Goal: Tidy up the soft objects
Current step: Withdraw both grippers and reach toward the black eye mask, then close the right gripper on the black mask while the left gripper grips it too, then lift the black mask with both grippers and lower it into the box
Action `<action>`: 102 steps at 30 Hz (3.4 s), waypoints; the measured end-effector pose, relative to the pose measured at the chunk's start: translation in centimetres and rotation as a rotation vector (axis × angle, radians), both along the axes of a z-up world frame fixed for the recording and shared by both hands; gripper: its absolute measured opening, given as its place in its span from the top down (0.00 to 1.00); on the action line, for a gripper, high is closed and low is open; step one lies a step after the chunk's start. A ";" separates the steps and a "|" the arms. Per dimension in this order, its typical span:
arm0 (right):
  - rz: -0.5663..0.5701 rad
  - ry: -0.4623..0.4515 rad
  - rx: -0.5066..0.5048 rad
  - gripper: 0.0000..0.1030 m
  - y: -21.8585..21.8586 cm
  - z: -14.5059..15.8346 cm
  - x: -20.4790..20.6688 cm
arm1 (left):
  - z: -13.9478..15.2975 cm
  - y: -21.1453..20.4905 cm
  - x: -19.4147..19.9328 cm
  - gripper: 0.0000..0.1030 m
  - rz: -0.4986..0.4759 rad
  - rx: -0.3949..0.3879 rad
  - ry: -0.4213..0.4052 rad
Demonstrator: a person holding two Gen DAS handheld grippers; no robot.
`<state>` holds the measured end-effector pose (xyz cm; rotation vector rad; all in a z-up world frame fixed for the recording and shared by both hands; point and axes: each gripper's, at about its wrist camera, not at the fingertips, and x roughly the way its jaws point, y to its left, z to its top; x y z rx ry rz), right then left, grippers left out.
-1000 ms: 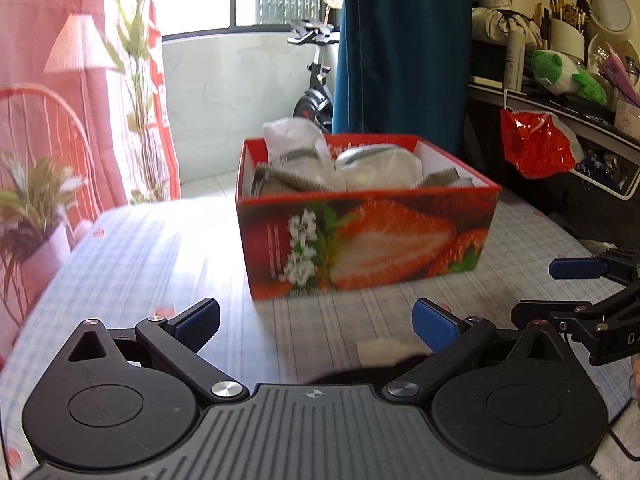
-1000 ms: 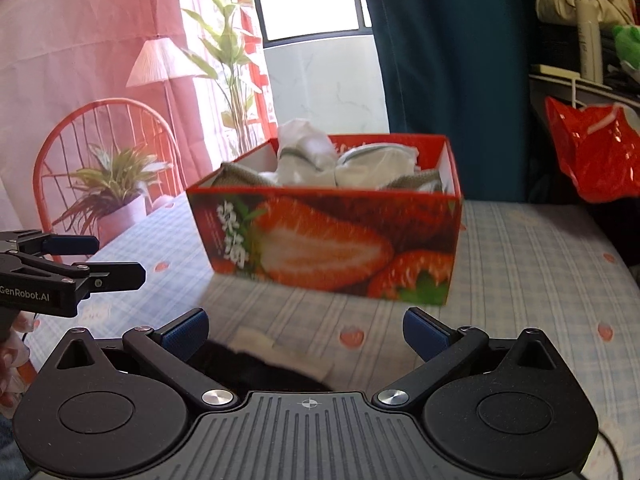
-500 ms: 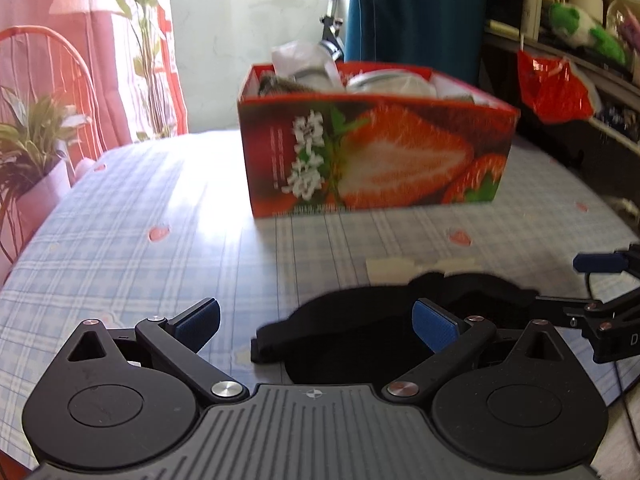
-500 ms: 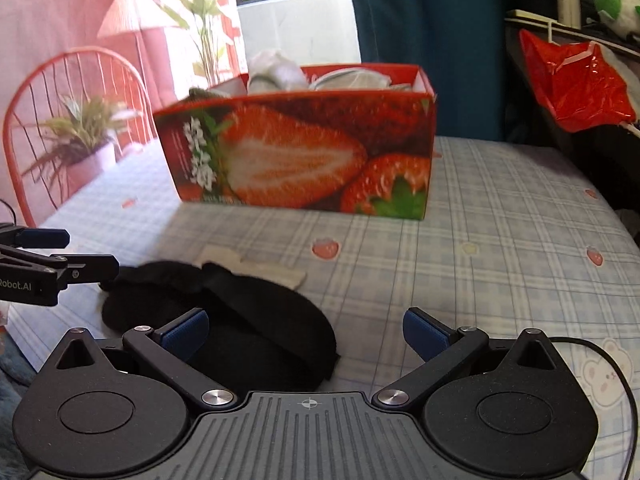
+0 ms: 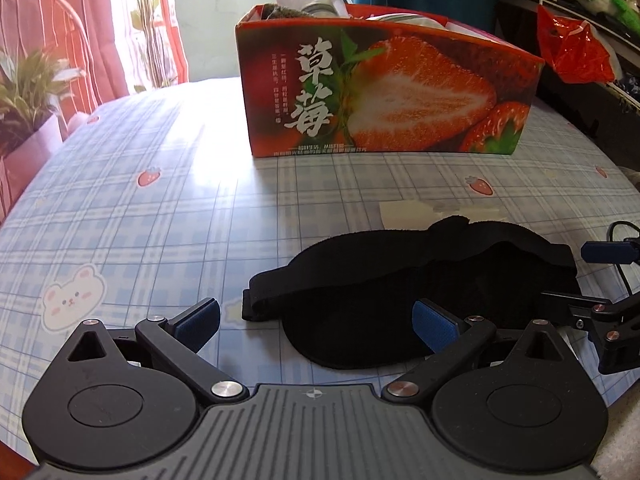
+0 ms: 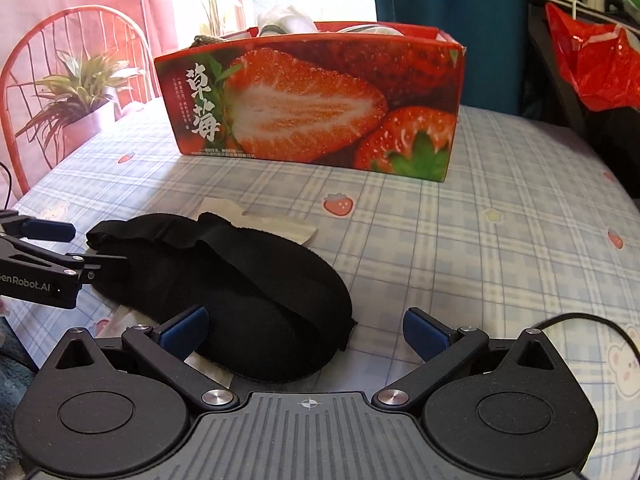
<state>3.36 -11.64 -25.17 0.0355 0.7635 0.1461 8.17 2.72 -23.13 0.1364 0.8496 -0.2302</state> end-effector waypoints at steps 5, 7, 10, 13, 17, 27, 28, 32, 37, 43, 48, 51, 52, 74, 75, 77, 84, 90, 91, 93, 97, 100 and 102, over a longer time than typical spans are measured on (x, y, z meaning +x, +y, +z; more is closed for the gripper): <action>0.008 0.024 0.049 0.00 -0.4 -0.3 0.3 | -0.5 0.3 0.4 0.00 0.013 -0.024 0.040; 0.008 0.024 0.048 0.00 -0.3 -0.4 0.3 | -0.6 0.4 0.4 0.00 0.019 -0.040 0.044; 0.006 0.023 0.053 0.00 -0.3 -0.4 0.3 | -0.7 0.1 0.4 0.00 0.016 -0.026 0.039; 0.004 0.021 0.056 0.00 -0.3 -0.4 0.2 | -0.8 -0.1 0.3 0.00 0.015 -0.014 0.032; -0.004 0.021 0.064 0.00 -0.5 -0.4 0.2 | -0.8 0.0 0.4 0.00 0.018 -0.013 0.031; -0.019 0.004 0.065 0.00 -0.5 -0.5 0.2 | -0.9 0.0 0.3 0.00 0.018 -0.008 0.017; -0.019 0.003 0.065 0.00 -0.5 -0.5 0.2 | -0.9 0.0 0.3 0.00 0.018 -0.007 0.015; -0.009 0.001 0.077 0.00 -0.6 -0.5 0.2 | -0.9 -0.1 0.2 0.00 0.018 -0.006 0.012; 0.049 -0.003 0.105 0.05 0.1 -0.5 0.1 | -0.9 -0.2 0.1 0.00 0.019 -0.004 0.012; 0.070 -0.010 0.144 0.11 0.2 -0.3 0.2 | -0.9 -0.2 0.1 0.00 0.019 -0.004 0.012; 0.050 -0.040 0.227 0.29 -0.8 0.1 0.1 | -0.9 -0.2 0.1 0.00 0.019 -0.004 0.012; 0.029 -0.095 0.231 0.43 -1.1 0.8 -0.3 | -0.9 -0.3 0.1 0.00 0.020 -0.003 0.013; 0.018 -0.111 0.232 0.47 -1.3 1.0 -0.4 | -0.9 -0.3 0.1 0.00 0.020 -0.004 0.013; -0.099 -0.049 0.158 0.82 -2.7 -0.5 -0.3 | 0.1 3.1 2.2 0.01 0.111 -0.275 0.068; -0.098 -0.049 0.157 0.82 -2.7 -0.5 -0.3 | 0.1 3.1 2.6 0.01 0.123 -0.291 0.073; -0.099 -0.049 0.159 0.82 -2.7 -0.5 -0.3 | 0.1 3.2 3.1 0.01 0.130 -0.326 0.078; -0.100 -0.066 0.162 0.83 -2.6 -0.2 -0.4 | 0.0 1.6 2.8 0.57 0.081 -0.273 0.053; -0.080 -0.144 0.175 0.85 -2.8 1.2 -1.0 | 1.1 2.8 1.7 0.92 0.090 -0.295 -0.025; -0.069 -0.162 0.175 0.86 -2.7 1.6 -1.1 | 1.5 2.6 1.4 0.92 0.077 -0.289 -0.049; -0.045 -0.191 0.164 0.87 -2.4 2.2 -1.2 | 2.4 1.9 0.9 0.93 0.044 -0.268 -0.096; -0.019 -0.234 0.150 0.89 -2.1 3.7 -1.0 | 4.1 1.2 0.5 0.93 0.016 -0.231 -0.177; -0.025 -0.260 0.148 0.90 -2.4 4.8 -0.6 | 5.4 1.1 0.9 0.93 0.024 -0.233 -0.221; -0.030 -0.278 0.144 0.90 -2.6 5.6 -0.2 | 6.5 1.2 1.2 0.93 0.025 -0.233 -0.252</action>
